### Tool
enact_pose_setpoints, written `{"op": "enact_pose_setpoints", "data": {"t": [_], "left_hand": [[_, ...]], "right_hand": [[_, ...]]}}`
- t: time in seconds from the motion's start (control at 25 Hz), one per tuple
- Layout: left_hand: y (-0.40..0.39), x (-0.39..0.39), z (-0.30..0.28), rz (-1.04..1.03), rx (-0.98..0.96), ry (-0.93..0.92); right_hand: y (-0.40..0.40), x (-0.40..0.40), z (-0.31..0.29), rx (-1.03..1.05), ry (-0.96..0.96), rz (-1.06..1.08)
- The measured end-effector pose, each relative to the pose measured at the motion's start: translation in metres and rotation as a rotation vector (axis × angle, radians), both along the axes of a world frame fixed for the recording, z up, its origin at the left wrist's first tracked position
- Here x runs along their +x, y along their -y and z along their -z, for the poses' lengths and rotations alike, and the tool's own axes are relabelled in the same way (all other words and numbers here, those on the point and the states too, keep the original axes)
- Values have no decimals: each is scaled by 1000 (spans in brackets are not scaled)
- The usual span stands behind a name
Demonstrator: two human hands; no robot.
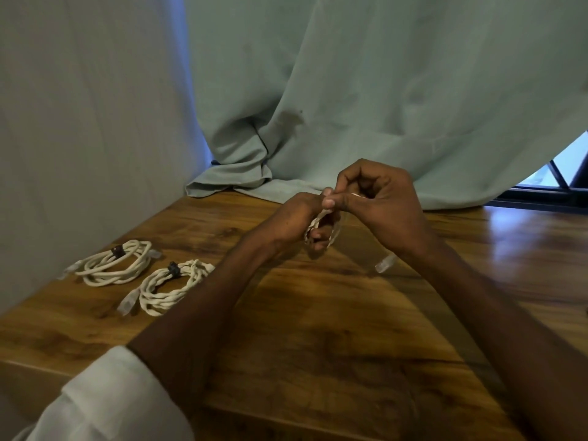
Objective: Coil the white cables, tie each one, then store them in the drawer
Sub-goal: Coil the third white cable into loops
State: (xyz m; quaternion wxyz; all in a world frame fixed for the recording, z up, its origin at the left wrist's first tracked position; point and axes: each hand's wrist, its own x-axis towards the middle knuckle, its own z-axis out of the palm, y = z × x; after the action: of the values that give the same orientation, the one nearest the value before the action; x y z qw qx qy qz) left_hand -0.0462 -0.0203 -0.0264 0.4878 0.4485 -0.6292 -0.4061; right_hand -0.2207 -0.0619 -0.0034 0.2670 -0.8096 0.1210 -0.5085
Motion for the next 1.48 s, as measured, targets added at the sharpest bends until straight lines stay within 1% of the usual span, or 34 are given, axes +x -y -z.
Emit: {"op": "enact_pose_setpoints", "data": {"t": [0.08, 0.16, 0.24, 0.4, 0.52, 0.64, 0.68, 0.72, 0.8, 0.84, 0.88, 0.92, 1.0, 1.12, 1.2, 1.28, 1.36, 1.44, 1.48], "left_hand": [[1, -3, 0, 34, 20, -35], [0, -4, -3, 67, 28, -38], [-2, -4, -6, 125, 46, -99], [-4, 2, -12, 194, 118, -301], [0, 2, -10, 334, 186, -467], [5, 2, -8, 435, 190, -590], [5, 2, -8, 431, 194, -588], [4, 1, -8, 413, 196, -543], [3, -2, -7, 309, 183, -367], [2, -3, -5, 239, 184, -283], [2, -4, -4, 185, 193, -230], [1, -4, -4, 168, 205, -216], [-1, -5, -7, 225, 213, -268], [1, -6, -11, 278, 156, -397], [4, -7, -11, 221, 137, -480], [7, -4, -10, 132, 100, -583], [8, 0, -12, 61, 57, -664], [9, 3, -13, -6, 29, -699], [10, 3, -13, -47, 11, -716]], "right_hand": [[3, -1, -1, 40, 48, -8], [10, -4, -1, 77, 81, 46], [18, -8, 3, 114, 49, 108], [20, -12, 8, 293, -79, 53], [22, -8, 8, 393, -57, 22], [24, -2, 11, 533, -22, -26], [22, 0, 12, 544, -5, 7], [21, 2, 14, 490, 14, 82], [21, 4, 17, 279, 34, 265], [20, 4, 18, 206, 40, 327], [19, 3, 17, 163, 59, 357], [18, 2, 17, 146, 81, 365], [17, 1, 17, 196, 101, 335], [16, 5, 19, 336, -13, 264], [17, 9, 24, 437, -62, 196], [15, 15, 27, 528, -59, 147], [14, 19, 29, 527, -46, 209], [13, 20, 30, 473, -48, 318], [12, 19, 30, 463, -70, 322]]}}
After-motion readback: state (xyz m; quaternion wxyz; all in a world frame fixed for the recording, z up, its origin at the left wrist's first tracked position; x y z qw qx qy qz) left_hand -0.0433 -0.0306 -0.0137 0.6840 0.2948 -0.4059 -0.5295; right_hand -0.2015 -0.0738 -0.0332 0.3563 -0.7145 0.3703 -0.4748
